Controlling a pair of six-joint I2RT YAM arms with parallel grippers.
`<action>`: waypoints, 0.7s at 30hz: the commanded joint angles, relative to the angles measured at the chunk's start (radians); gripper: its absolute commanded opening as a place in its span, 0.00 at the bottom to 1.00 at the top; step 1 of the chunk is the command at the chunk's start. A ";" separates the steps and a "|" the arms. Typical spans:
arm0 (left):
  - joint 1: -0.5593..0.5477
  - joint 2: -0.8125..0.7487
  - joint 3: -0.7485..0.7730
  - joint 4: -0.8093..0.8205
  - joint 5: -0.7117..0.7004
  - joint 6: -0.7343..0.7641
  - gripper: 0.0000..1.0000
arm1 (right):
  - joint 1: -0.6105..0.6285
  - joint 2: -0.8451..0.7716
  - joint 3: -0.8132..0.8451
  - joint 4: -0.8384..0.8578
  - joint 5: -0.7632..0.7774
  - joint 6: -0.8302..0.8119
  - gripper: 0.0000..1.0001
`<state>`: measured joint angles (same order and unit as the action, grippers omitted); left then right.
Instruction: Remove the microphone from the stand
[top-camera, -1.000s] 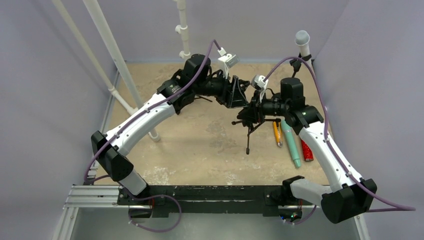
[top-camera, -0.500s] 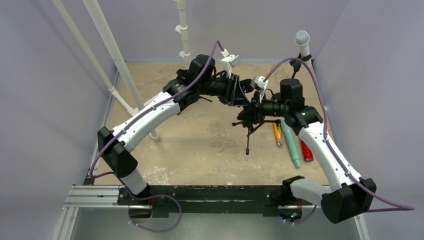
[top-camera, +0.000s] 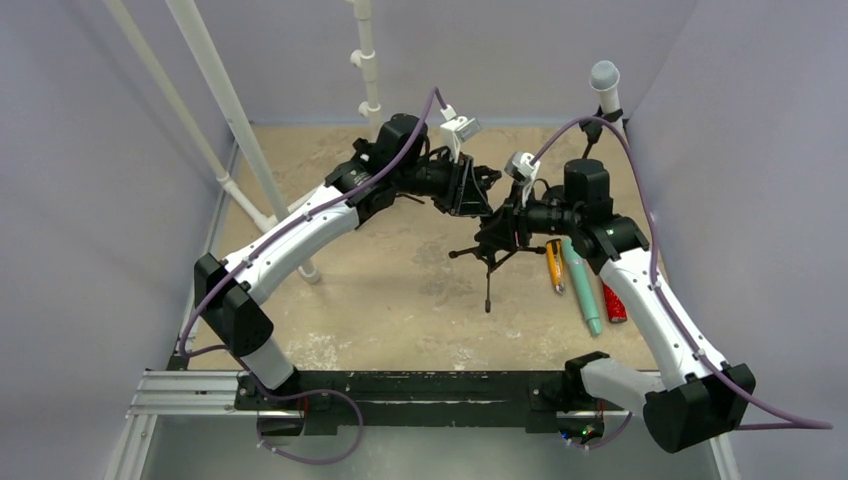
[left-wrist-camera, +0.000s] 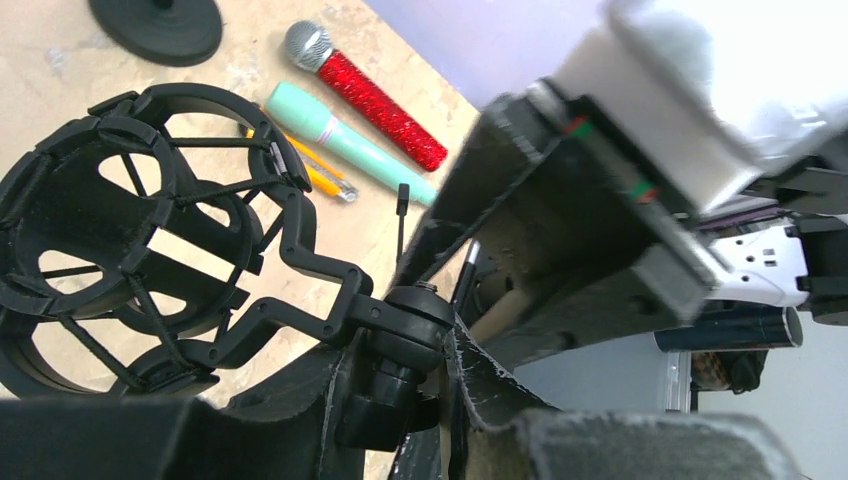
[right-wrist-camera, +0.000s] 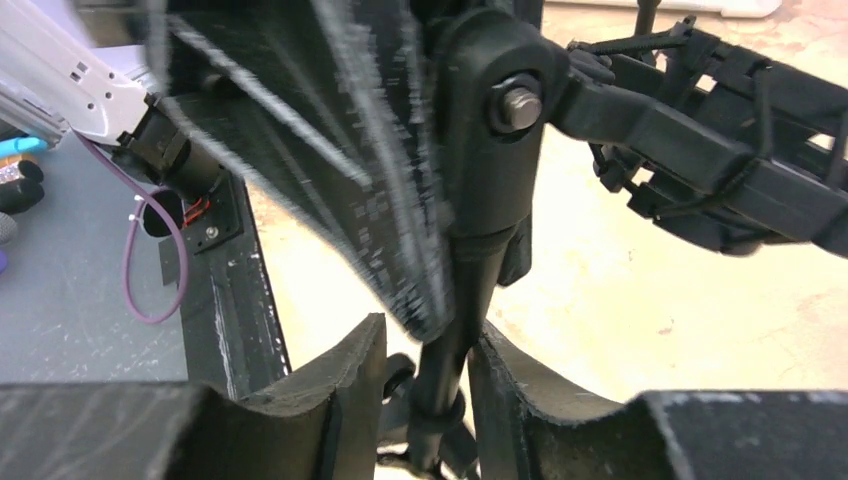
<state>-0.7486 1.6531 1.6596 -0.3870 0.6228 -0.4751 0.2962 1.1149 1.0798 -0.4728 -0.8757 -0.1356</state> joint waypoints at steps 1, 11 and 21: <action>0.041 -0.075 0.014 0.020 -0.015 0.030 0.00 | 0.005 -0.046 0.017 0.047 0.015 -0.011 0.37; 0.136 -0.066 0.026 0.065 -0.159 0.160 0.00 | 0.004 -0.080 0.014 -0.053 0.068 -0.076 0.88; 0.148 0.126 0.067 0.322 -0.203 0.367 0.00 | 0.002 -0.108 -0.016 -0.090 0.087 -0.127 0.89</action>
<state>-0.6044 1.6951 1.6466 -0.2516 0.4358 -0.2157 0.2962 1.0344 1.0744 -0.5426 -0.8021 -0.2218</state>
